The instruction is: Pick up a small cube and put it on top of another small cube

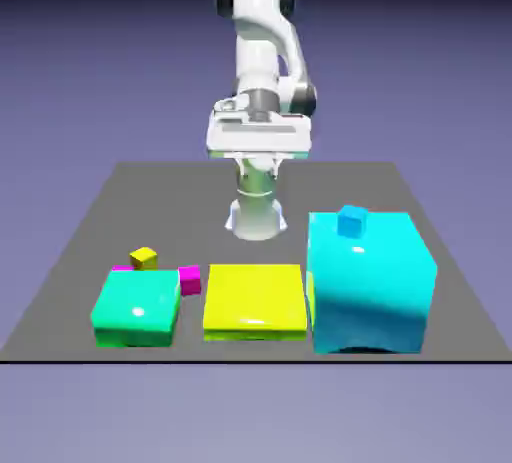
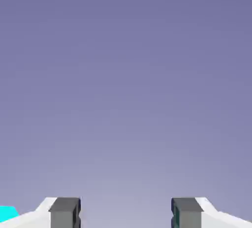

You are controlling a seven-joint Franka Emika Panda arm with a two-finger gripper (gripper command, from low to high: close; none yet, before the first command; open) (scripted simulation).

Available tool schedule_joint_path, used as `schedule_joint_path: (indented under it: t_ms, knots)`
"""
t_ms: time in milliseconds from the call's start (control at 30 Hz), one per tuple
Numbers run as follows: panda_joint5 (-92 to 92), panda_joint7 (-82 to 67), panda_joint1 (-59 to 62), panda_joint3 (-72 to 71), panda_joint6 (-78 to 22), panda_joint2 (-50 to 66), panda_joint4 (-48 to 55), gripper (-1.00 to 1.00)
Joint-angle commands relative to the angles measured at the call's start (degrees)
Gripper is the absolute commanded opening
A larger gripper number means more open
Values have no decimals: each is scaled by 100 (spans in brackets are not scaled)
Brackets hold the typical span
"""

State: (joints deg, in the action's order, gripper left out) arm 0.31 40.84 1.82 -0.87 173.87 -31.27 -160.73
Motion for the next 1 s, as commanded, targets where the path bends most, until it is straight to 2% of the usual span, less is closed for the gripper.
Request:
schedule_joint_path:
  t_ms: [0, 967]
  knots:
    - [26, -135, 208, -73, -12, 115, 22, 0]
    - [780, -4033, 6230, -2174, -345, 3457, 664, 0]
